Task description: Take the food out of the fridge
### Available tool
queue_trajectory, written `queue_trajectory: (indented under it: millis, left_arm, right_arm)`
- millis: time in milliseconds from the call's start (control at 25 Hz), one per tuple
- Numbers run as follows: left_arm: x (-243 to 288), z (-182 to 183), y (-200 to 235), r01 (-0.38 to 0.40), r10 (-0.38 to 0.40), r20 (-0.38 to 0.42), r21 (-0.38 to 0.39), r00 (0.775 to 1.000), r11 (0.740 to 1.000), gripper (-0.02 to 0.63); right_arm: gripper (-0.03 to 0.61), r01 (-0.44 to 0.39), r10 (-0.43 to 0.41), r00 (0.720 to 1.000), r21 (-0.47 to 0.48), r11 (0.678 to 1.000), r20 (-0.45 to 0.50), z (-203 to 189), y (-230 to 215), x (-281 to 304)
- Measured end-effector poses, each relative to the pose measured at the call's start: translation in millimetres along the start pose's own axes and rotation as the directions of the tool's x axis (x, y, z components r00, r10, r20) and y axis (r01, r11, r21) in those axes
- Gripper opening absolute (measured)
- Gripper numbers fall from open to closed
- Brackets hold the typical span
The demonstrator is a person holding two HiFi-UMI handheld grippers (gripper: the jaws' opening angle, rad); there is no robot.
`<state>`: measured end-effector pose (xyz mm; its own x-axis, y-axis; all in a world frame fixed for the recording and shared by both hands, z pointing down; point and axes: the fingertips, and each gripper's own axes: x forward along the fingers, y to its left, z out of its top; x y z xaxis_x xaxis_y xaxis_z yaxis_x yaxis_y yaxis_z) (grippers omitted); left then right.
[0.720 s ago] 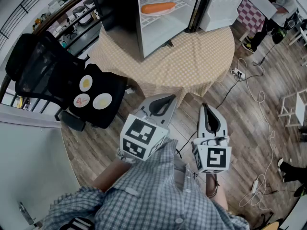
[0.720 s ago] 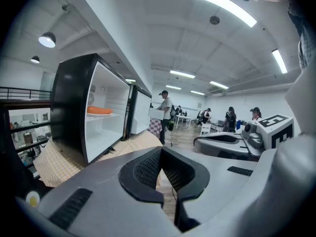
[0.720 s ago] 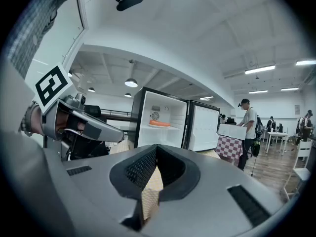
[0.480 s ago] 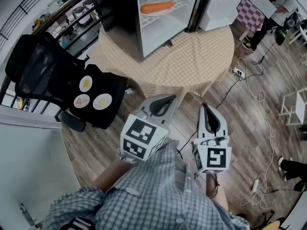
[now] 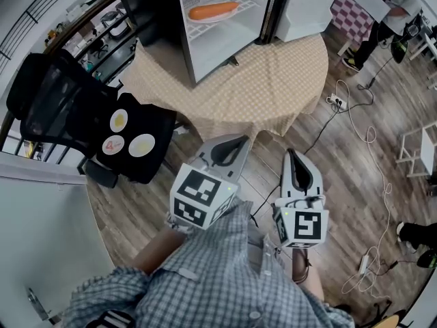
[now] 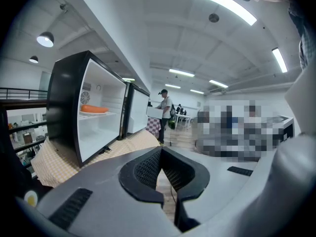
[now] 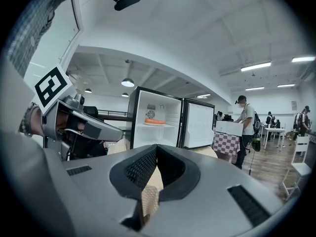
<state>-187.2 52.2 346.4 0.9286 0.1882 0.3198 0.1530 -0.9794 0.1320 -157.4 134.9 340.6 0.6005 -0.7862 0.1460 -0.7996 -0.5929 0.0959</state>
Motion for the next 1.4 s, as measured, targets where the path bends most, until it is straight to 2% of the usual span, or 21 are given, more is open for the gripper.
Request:
queue_trajectory:
  millis: [440, 760, 1080, 1400]
  left_arm:
    - [17, 8, -36, -0.047, 0.046, 0.013, 0.013, 0.999, 0.999, 0.005]
    - [36, 7, -50, -0.049, 0.049, 0.001, 0.025, 0.999, 0.998, 0.005]
    - [88, 14, -41, 0.006, -0.005, -0.012, 0.036, 1.000, 0.999, 0.005]
    - [155, 44, -11, 0.046, -0.045, -0.019, 0.038, 0.999, 0.998, 0.005]
  right_arm:
    - [0.009, -0.010, 0.010, 1.000, 0.007, 1.000, 0.019, -4, -42, -25]
    - [0.009, 0.032, -0.032, 0.999, 0.039, 0.999, 0.007, -21, -73, -38]
    - [0.009, 0.069, -0.069, 0.998, 0.042, 0.997, 0.004, -28, -104, -10]
    - [0.009, 0.101, -0.101, 0.995, 0.028, 0.994, -0.014, -18, -154, 49]
